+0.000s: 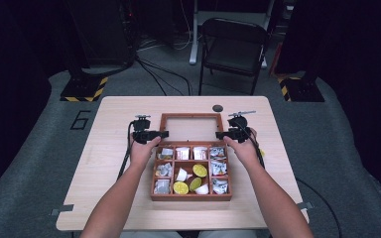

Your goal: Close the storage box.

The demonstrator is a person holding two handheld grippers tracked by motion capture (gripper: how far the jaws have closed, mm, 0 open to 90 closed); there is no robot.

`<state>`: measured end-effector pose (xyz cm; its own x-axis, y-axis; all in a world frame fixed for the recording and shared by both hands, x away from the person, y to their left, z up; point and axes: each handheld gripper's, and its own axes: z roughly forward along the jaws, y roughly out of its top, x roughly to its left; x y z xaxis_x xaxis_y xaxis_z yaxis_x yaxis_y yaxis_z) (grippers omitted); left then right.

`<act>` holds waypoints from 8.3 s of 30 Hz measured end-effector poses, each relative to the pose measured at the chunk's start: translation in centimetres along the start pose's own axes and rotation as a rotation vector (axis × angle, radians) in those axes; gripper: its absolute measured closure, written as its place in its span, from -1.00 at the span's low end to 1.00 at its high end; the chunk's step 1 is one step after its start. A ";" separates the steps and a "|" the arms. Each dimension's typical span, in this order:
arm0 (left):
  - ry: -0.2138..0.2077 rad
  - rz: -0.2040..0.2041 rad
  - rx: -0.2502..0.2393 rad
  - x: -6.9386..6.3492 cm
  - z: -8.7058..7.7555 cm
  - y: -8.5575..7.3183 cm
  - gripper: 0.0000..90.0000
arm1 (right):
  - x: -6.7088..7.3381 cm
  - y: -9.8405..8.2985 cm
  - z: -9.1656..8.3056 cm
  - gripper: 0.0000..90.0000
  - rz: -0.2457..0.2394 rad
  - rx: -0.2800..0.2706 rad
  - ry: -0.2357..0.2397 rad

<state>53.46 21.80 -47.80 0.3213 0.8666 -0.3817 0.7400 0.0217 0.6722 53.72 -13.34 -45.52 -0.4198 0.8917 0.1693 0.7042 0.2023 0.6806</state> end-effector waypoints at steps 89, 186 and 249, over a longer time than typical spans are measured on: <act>-0.068 -0.079 0.070 0.6 2.3 -1.0 -0.39 | -1.2 -0.7 3.9 -0.36 0.261 0.087 0.120; -0.171 0.213 -0.206 -5.1 -13.0 0.2 -0.06 | 3.9 -0.3 -12.1 0.12 -0.061 -0.185 0.131; -0.171 0.351 -0.039 -5.6 -14.0 -15.5 -0.04 | 6.1 -16.6 -12.9 0.17 -0.194 -0.144 0.194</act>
<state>31.91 23.61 -47.21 0.6473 0.7291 -0.2224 0.5458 -0.2396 0.8030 32.07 -16.49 -46.62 -0.6499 0.7452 0.1495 0.5172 0.2895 0.8054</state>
